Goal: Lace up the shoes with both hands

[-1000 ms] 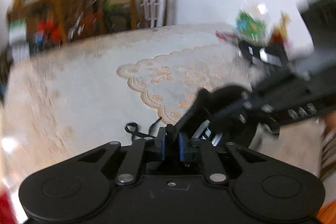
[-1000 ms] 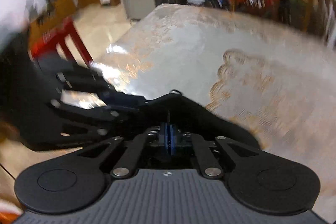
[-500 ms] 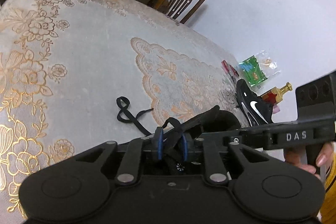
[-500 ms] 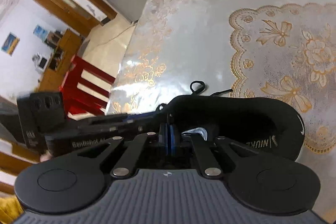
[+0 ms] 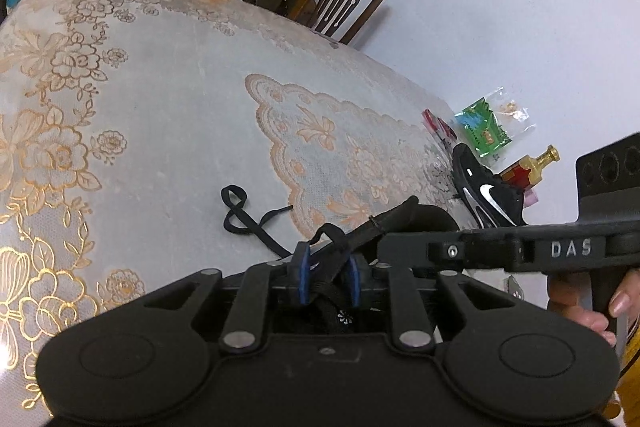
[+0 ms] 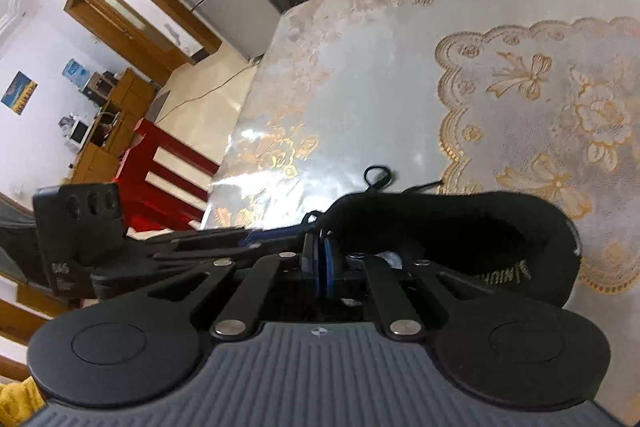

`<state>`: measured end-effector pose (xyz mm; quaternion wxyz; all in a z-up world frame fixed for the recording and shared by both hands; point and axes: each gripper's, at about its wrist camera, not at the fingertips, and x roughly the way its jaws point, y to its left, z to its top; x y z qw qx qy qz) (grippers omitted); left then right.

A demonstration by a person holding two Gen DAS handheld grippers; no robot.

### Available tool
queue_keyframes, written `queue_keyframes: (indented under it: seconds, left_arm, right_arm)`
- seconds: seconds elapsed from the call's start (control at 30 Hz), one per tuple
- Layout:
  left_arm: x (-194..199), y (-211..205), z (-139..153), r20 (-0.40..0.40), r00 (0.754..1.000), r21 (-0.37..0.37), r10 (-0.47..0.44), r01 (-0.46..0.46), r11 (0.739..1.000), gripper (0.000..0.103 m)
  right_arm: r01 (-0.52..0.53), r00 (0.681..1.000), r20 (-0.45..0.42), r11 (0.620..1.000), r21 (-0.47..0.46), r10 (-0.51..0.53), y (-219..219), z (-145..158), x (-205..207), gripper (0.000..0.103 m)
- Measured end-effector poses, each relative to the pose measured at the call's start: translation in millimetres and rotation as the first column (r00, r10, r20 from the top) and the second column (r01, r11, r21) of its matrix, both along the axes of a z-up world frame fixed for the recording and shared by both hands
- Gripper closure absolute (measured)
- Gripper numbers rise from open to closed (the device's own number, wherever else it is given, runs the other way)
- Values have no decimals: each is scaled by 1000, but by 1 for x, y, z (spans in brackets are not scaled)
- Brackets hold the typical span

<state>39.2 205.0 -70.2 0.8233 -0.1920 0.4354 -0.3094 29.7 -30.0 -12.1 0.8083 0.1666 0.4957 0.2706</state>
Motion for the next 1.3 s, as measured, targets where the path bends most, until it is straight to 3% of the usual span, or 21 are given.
queue_keyframes:
  seconds: [0.13,0.23,0.4,0.47,0.53,0.6,0.7,0.73,0.77,0.8,0.87,0.93,1.0,1.07,1.17,1.23,1.3]
  left_arm:
    - [-4,-4,2,31,1000,35,-5,3,999,84]
    - [-14,-14,9,102,994,120,-26,14,993,84]
    - [-40,-36,21,242,967,286,-73,1,958,82]
    - [-50,-40,25,281,957,331,-73,-25,943,74]
    - [-60,-44,27,320,945,372,-66,-61,926,64]
    - [-69,-49,29,354,933,413,-67,-92,906,62]
    - [-76,-53,27,361,931,432,-60,-110,895,62]
    - [-77,-53,25,354,934,428,-51,-113,897,61]
    - [-77,-52,24,346,937,425,-41,-117,897,61]
    - [-78,-51,23,342,939,426,-33,-124,896,61]
    - [-79,-49,22,332,943,427,-15,-136,894,59]
    - [-78,-48,21,320,947,428,1,-146,892,57]
    - [-78,-47,21,307,952,434,14,-153,888,56]
    - [-78,-47,22,300,954,440,27,-163,883,53]
    - [-78,-49,23,289,956,451,44,-176,875,52]
    - [-84,-51,25,285,957,455,55,-186,871,52]
    - [-85,-51,27,284,956,452,73,-201,869,51]
  right_arm:
    - [17,999,44,1000,-5,-17,1,1,-2,99]
    - [8,995,101,1000,-20,-6,3,2,-9,94]
    - [7,982,187,1000,-6,-5,-6,18,-21,71]
    - [-6,971,240,999,-50,17,-7,28,-20,65]
    - [-46,962,261,991,-126,78,-1,36,-11,65]
    - [-149,956,220,965,-214,196,16,40,8,65]
    - [-346,915,98,885,-311,392,47,31,38,65]
    - [-398,896,62,856,-331,440,55,26,44,68]
    - [-443,875,34,825,-350,484,62,21,48,89]
    - [-466,861,29,811,-353,507,65,19,51,96]
    - [-454,873,57,849,-272,485,60,25,56,100]
    - [-356,915,161,928,-115,371,40,51,62,100]
    - [-251,942,243,966,58,230,19,78,70,100]
    - [-134,951,304,961,241,56,-10,104,82,100]
    - [17,922,339,895,445,-186,-53,133,106,102]
    - [84,894,345,864,497,-286,-77,146,119,102]
    - [70,898,374,913,403,-234,-81,151,132,98]
